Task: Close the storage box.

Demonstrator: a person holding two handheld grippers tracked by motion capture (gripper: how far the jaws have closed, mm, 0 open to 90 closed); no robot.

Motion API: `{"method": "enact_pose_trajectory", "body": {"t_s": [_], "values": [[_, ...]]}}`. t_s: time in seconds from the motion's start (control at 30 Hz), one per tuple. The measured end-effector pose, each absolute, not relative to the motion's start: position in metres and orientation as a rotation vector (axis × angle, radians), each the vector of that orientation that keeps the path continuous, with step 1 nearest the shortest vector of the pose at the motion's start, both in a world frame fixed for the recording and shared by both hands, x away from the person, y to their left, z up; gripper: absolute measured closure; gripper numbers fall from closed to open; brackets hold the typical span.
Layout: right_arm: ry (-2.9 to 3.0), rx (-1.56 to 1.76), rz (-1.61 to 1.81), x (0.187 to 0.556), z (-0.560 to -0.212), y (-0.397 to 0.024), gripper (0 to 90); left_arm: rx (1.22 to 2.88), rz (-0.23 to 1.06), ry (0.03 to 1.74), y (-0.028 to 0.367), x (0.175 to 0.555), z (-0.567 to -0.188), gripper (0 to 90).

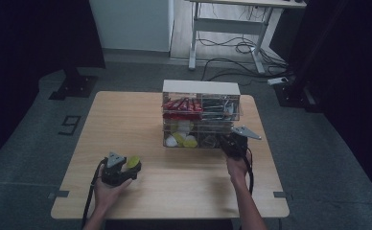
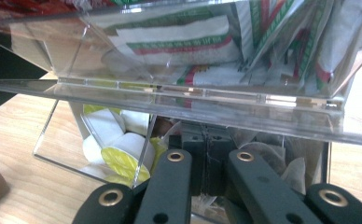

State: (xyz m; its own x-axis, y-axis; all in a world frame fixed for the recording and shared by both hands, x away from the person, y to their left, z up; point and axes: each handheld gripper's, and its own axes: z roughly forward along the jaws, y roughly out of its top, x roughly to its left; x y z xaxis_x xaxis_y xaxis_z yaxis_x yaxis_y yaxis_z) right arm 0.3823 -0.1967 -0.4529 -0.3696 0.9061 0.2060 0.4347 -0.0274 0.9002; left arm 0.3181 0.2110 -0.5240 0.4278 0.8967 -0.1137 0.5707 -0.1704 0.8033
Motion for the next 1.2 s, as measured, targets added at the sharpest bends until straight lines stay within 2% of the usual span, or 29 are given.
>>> {"method": "enact_pose_trajectory", "body": {"t_s": [1.2], "values": [[1.853,1.39,1.396,0.356,-0.474,-0.199,87.4,1.844,0.481,1.284,0.221,0.313,-0.522,31.8]]}}
